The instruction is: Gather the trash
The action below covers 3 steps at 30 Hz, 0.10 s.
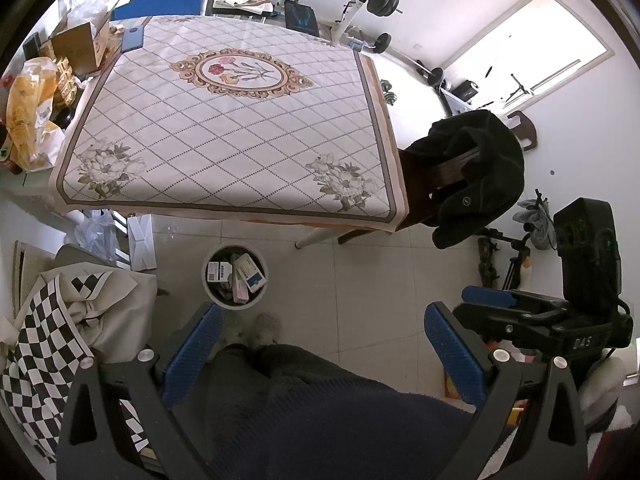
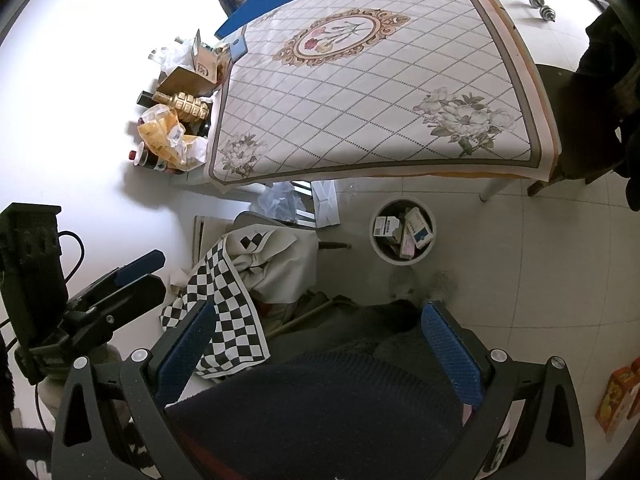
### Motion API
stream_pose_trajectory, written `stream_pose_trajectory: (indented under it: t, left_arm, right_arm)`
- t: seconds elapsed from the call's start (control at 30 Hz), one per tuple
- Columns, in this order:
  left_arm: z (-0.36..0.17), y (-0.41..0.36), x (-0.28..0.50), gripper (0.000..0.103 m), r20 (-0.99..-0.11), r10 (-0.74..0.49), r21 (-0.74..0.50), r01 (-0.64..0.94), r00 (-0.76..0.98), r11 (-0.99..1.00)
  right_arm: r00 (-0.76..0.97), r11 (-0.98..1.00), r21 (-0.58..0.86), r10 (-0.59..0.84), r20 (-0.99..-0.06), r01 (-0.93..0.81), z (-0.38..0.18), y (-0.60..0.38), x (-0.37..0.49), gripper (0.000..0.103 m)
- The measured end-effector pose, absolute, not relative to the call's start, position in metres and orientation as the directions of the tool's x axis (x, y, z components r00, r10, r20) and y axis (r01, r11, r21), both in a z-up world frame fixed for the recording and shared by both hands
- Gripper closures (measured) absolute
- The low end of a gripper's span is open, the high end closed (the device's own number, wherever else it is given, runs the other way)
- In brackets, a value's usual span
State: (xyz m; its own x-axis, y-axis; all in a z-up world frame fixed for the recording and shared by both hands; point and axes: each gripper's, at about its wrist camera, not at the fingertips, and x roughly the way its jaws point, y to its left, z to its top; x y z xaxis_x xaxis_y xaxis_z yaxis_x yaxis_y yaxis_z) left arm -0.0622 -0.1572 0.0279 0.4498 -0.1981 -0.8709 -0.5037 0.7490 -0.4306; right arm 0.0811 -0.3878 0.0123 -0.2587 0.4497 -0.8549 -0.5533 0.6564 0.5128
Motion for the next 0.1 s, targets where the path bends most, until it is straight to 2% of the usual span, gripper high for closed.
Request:
stream_pose_trajectory:
  t: [0.1]
  left_arm:
    - [0.0283,-0.1568,-0.0622,0.000,-0.872,-0.193,-0.428,-0.507,0.450,0.748]
  right_arm:
    - [-0.262,0.651,0.514,0.449,-0.854,-0.559,0.0150,-0.3899,0.0795,0.000]
